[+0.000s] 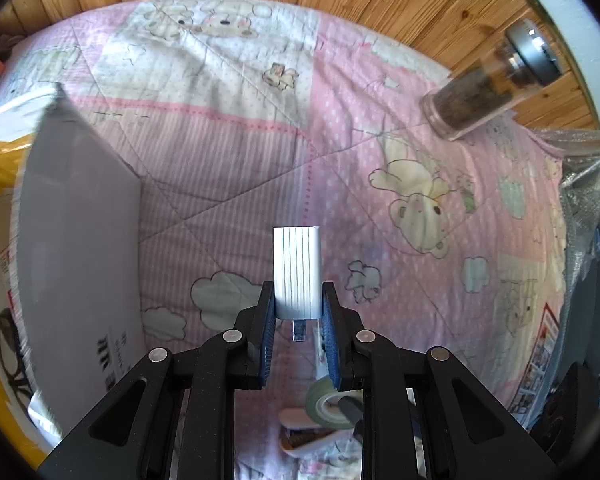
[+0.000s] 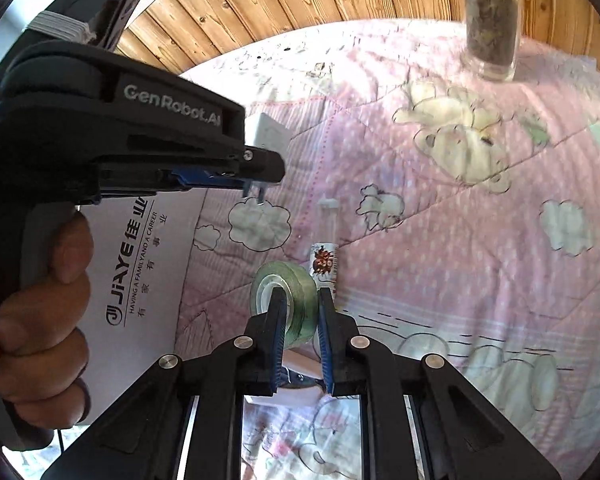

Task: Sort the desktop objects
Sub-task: 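Grasp the white plug charger with the left tool while the right grasps the green tape roll, then carry the white charger and green tape roll over the white box with both tools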

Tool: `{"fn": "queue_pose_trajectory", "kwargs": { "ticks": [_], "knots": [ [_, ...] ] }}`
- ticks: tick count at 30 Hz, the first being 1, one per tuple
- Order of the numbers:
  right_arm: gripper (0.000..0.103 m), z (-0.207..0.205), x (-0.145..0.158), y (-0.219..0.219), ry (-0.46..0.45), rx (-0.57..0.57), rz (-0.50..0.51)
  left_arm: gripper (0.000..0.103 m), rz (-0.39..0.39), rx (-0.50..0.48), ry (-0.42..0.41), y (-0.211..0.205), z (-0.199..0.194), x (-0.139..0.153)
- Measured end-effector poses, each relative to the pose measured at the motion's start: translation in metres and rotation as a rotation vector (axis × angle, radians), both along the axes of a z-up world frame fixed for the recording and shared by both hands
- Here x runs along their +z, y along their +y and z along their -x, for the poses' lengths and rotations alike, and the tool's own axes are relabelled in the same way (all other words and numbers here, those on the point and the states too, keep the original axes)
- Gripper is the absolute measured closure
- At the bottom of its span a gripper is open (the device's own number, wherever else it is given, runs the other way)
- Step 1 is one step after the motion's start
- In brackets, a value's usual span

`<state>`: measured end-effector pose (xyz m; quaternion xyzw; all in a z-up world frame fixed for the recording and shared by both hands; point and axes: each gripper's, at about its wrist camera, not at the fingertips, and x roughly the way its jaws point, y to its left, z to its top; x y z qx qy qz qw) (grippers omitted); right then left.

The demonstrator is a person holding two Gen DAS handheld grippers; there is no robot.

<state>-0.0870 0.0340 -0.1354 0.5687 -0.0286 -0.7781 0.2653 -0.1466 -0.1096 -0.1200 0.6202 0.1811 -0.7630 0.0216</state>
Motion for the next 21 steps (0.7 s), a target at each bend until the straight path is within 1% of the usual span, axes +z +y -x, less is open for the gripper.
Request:
{"fn": "queue_pose_trajectory", "kwargs": {
  "ticks": [3,4,5,9,15,17,18,21],
  "knots": [
    [0.087,-0.008,0.015,0.001,0.04,0.007,-0.047,0.081,-0.002,0.004,0.024,0.0,-0.007,0.012],
    [0.087,0.003,0.018,-0.002,0.049,0.007,-0.058,0.081,-0.004,0.008,0.032,0.0,-0.011,0.016],
    [0.087,0.004,0.024,-0.003,0.06,0.007,-0.069,0.081,-0.005,0.011,0.038,-0.001,-0.013,0.019],
    [0.087,-0.001,0.044,-0.008,0.093,0.014,-0.1,0.081,-0.018,0.027,0.072,-0.006,-0.026,0.035],
    [0.087,-0.015,0.068,-0.017,0.14,0.044,-0.118,0.081,-0.026,0.06,0.116,-0.018,-0.05,0.056],
    [0.087,-0.025,0.075,-0.021,0.154,0.05,-0.118,0.081,-0.029,0.069,0.128,-0.02,-0.058,0.061],
    [0.087,-0.03,0.076,-0.031,0.161,0.051,-0.119,0.081,-0.029,0.071,0.133,-0.021,-0.061,0.063],
    [0.087,-0.035,0.083,-0.029,0.176,0.054,-0.121,0.081,-0.031,0.075,0.145,-0.021,-0.069,0.069]
  ]
}}
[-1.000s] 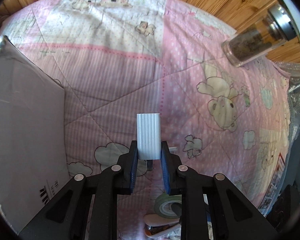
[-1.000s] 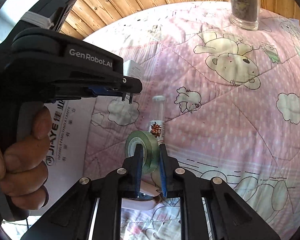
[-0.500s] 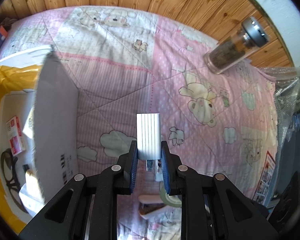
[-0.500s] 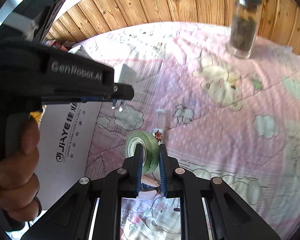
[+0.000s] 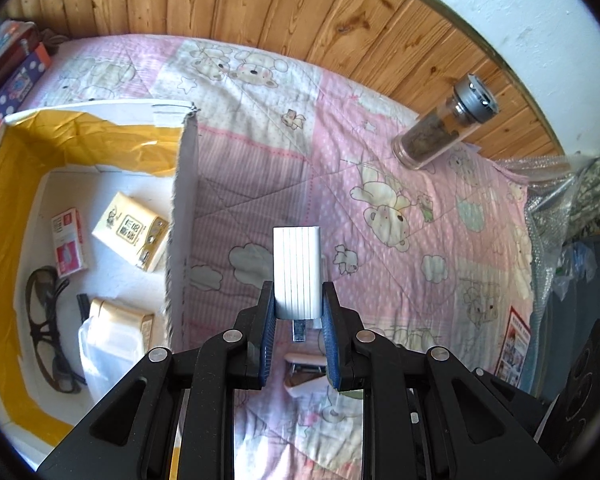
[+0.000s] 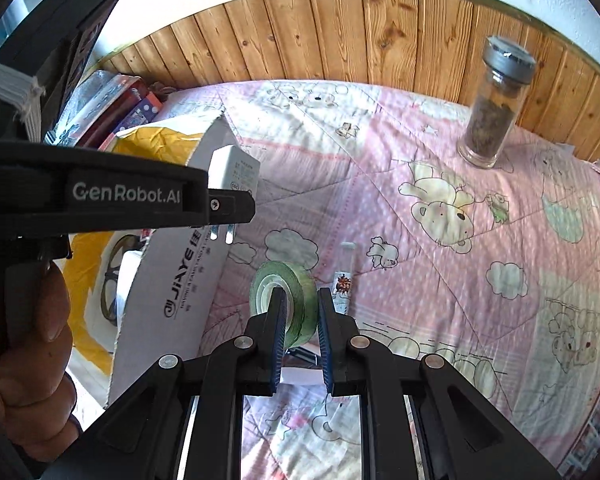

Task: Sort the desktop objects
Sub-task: 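Carry the white charger and green tape roll over the white box with both tools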

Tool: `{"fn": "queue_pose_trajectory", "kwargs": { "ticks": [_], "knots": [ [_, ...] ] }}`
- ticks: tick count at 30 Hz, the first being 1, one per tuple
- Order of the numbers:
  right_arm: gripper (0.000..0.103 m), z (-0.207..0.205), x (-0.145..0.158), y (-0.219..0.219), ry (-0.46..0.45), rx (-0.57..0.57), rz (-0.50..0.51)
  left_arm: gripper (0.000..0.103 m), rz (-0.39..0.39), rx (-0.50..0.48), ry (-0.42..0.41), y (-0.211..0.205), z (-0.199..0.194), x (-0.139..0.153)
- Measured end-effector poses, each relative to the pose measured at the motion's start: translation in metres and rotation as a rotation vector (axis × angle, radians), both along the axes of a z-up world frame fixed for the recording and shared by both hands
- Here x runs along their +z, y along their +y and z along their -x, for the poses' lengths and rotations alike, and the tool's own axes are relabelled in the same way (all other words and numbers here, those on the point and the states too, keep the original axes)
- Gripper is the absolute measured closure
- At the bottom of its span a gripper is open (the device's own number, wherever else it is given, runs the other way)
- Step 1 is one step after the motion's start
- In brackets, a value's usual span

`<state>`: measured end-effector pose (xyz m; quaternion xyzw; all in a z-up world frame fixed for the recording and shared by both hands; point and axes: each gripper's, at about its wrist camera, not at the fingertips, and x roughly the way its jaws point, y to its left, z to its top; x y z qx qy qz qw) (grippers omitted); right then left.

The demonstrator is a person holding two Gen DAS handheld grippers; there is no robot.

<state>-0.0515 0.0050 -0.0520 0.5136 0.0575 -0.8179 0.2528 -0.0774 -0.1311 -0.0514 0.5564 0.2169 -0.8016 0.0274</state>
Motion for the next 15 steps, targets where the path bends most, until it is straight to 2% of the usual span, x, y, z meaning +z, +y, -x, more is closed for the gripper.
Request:
{"fn": "queue_pose_trajectory", "kwargs": {
  "ticks": [15],
  "knots": [
    [0.086,-0.027,0.023,-0.004,0.067,0.024,-0.012,0.081,-0.006,0.017,0.068,-0.001,-0.034,0.027]
  ]
}}
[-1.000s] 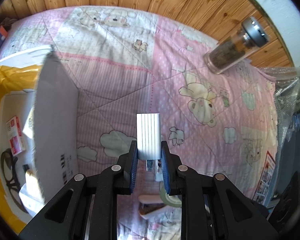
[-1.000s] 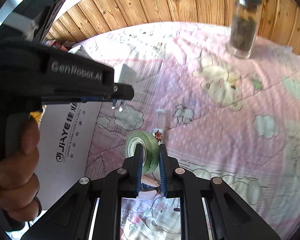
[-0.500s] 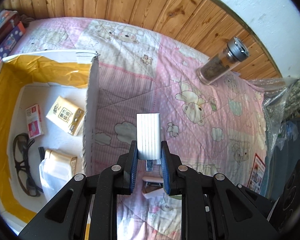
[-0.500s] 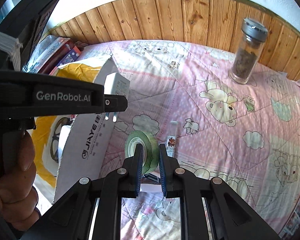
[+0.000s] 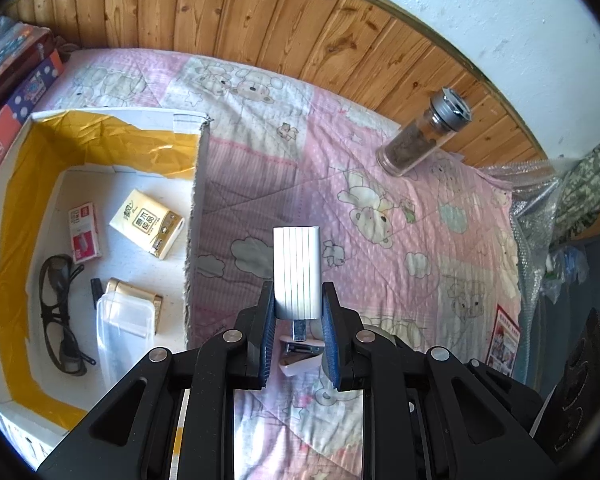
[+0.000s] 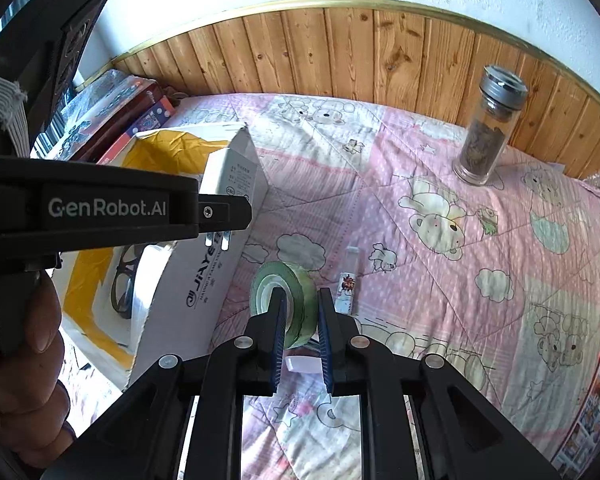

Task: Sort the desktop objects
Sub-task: 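Carry the white charger and green tape roll over the white box with both tools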

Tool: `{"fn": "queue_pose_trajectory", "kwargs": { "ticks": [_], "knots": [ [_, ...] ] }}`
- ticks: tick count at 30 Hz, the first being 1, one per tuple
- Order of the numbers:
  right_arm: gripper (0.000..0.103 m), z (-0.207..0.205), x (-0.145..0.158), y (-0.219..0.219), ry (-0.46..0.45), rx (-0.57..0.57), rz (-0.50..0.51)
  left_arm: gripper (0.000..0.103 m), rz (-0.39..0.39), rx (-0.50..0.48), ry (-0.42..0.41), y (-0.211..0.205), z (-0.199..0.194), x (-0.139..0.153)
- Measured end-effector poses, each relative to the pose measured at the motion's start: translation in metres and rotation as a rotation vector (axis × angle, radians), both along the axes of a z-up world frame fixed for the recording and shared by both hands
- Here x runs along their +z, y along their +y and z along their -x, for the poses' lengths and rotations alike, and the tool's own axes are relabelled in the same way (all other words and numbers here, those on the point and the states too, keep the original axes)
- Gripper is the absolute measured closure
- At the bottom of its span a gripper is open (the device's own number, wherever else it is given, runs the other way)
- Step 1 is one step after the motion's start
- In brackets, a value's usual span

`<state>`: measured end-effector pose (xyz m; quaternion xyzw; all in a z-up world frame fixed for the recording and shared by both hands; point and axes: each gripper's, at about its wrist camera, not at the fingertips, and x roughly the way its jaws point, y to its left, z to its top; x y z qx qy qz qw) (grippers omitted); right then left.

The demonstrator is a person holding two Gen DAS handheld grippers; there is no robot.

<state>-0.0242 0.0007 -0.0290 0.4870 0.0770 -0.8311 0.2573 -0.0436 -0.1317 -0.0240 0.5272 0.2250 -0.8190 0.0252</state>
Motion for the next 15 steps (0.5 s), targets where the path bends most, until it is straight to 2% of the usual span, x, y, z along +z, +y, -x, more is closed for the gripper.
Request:
{"fn": "queue_pose_trajectory", "kwargs": {
  "ticks": [15],
  "knots": [
    [0.086,-0.034,0.024,-0.038,0.065,0.099,-0.031,0.081,-0.017,0.119,0.04,-0.045,-0.061,0.012]
  ]
}}
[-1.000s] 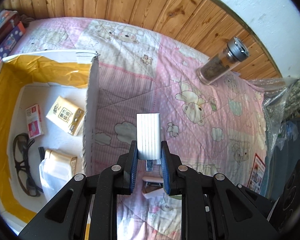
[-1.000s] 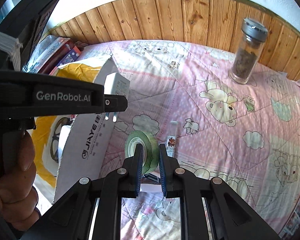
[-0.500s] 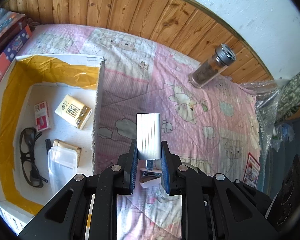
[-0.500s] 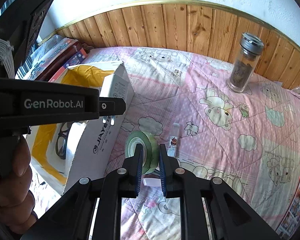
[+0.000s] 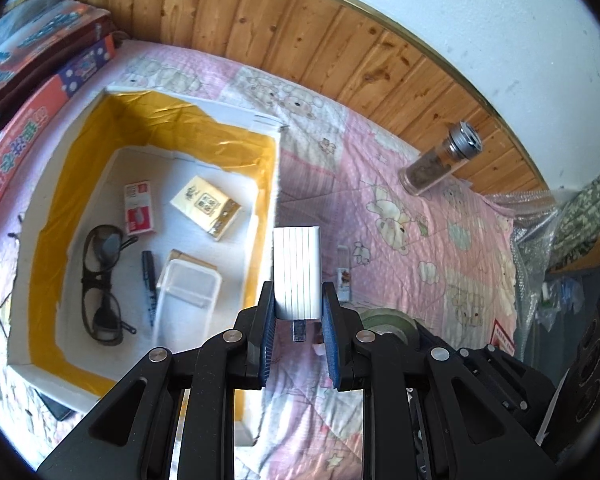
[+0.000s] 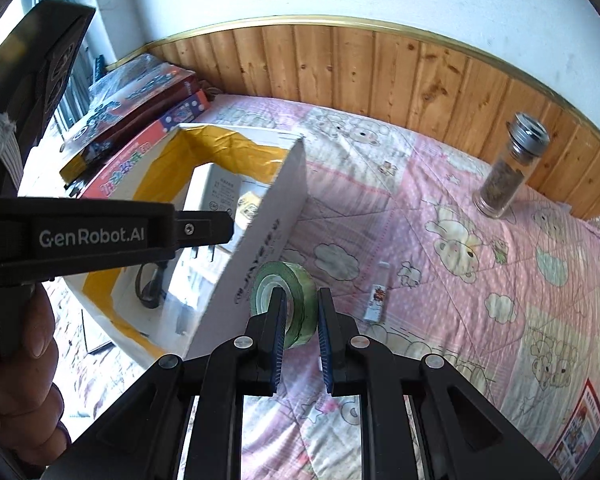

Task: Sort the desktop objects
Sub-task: 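Carry the white charger and green tape roll over the white box with both tools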

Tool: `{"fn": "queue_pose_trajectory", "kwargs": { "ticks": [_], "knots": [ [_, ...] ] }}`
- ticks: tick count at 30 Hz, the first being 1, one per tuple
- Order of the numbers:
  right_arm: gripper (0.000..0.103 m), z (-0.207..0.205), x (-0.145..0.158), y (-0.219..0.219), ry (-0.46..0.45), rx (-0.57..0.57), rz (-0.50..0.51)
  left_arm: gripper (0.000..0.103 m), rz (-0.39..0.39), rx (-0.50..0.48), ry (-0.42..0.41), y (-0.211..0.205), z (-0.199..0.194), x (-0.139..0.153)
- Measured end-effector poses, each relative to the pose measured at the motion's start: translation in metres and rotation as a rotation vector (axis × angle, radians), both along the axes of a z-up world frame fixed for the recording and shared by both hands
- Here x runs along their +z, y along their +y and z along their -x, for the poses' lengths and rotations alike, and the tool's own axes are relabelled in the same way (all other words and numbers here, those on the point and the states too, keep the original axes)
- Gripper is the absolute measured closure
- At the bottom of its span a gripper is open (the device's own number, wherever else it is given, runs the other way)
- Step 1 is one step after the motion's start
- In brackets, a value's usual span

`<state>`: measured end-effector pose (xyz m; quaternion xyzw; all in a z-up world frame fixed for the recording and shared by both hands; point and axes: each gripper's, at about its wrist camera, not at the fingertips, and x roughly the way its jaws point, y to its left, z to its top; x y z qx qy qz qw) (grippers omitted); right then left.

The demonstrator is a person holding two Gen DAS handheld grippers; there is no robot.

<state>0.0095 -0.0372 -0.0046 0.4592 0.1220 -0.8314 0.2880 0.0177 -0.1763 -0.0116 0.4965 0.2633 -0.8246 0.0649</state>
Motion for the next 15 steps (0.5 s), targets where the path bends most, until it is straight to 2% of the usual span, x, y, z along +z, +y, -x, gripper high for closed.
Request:
{"fn": "queue_pose_trajectory", "kwargs": {
  "ticks": [4,8,11,15],
  "knots": [
    [0.086,-0.008,0.005,-0.014,0.014,0.038,-0.009,0.081,0.012,0.053,-0.004,-0.017,-0.02,-0.001],
    [0.086,-0.015,0.01,-0.031,0.027,0.081,-0.016,0.081,0.078,0.106,-0.007,-0.033,-0.037,0.002],
    [0.086,-0.02,0.012,-0.046,0.032,0.117,-0.018,0.081,0.1,0.145,-0.008,-0.044,-0.048,0.002],
    [0.086,-0.027,0.013,-0.067,0.03,0.164,-0.022,0.081,0.104,0.213,-0.012,-0.058,-0.061,0.001]
  ]
}}
